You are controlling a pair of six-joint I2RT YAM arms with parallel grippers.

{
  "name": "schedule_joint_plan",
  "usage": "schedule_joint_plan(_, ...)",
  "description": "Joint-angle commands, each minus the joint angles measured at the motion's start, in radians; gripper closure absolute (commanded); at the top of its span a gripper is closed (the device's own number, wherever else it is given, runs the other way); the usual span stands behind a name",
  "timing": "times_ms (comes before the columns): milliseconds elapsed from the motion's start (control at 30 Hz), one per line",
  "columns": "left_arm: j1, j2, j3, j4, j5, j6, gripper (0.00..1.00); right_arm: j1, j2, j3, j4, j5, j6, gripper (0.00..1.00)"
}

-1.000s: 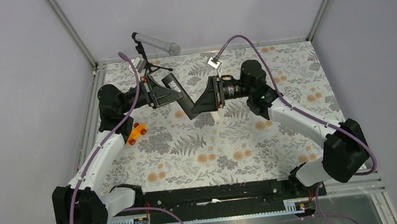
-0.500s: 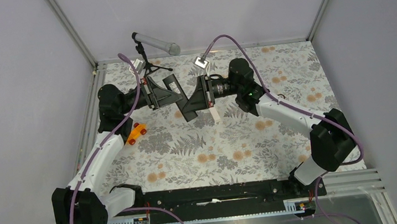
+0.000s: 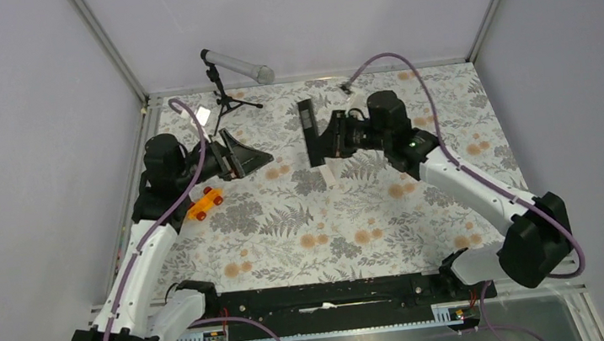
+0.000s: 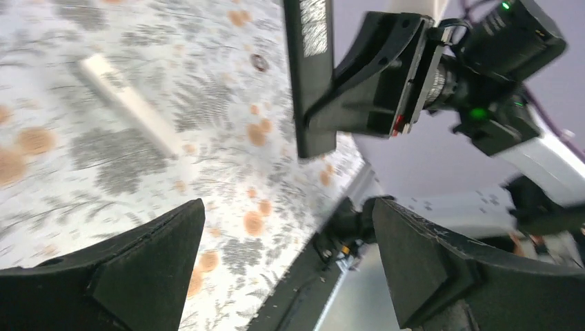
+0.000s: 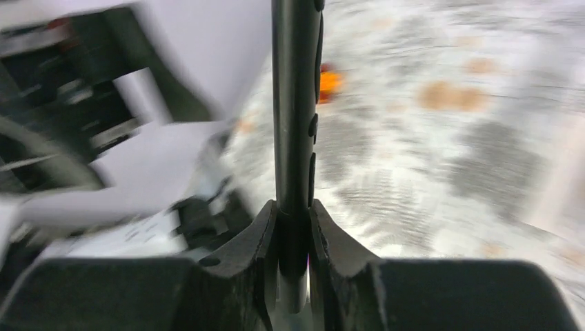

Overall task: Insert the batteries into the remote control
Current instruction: Place the remote control at the center of the board.

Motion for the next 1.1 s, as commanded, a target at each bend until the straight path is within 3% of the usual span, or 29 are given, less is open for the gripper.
schedule_joint_plan(0, 0.032, -0.066, 0.030, -0.189, -0.245, 0.141, 0.01, -0.097, -0.013, -0.026, -0.419, 0.499, -0.234, 1.00)
schedule_joint_plan(100, 0.033, -0.109, 0.030, -0.230, -0.324, 0.159, 0.01, -0.097, 0.056, -0.038, -0.526, 0.786, -0.327, 1.00)
schedule_joint_plan(200, 0.033, -0.145, 0.033, -0.261, -0.385, 0.168, 0.01, -0.098, 0.162, -0.027, -0.577, 0.909, -0.376, 1.00)
schedule_joint_plan(533, 0.033, -0.203, 0.084, -0.397, -0.482, 0.232, 0.01, -0.091, 0.432, 0.120, -0.697, 1.114, -0.362, 1.00)
schedule_joint_plan(733, 0.033, -0.218, 0.087, -0.416, -0.477, 0.238, 0.01, -0.080, 0.582, 0.202, -0.743, 1.152, -0.355, 1.00)
schedule_joint_plan(800, 0.033, -0.217, 0.094, -0.429, -0.481, 0.237, 0.01, -0.077, 0.602, 0.216, -0.746, 1.141, -0.352, 0.93)
schedule_joint_plan(967, 0.033, -0.170, 0.144, -0.509, -0.464, 0.217, 0.01, -0.078, 0.608, 0.235, -0.756, 1.070, -0.328, 0.62)
schedule_joint_plan(1067, 0.033, -0.147, 0.173, -0.549, -0.456, 0.214, 0.01, -0.077, 0.576, 0.238, -0.755, 0.997, -0.316, 0.49)
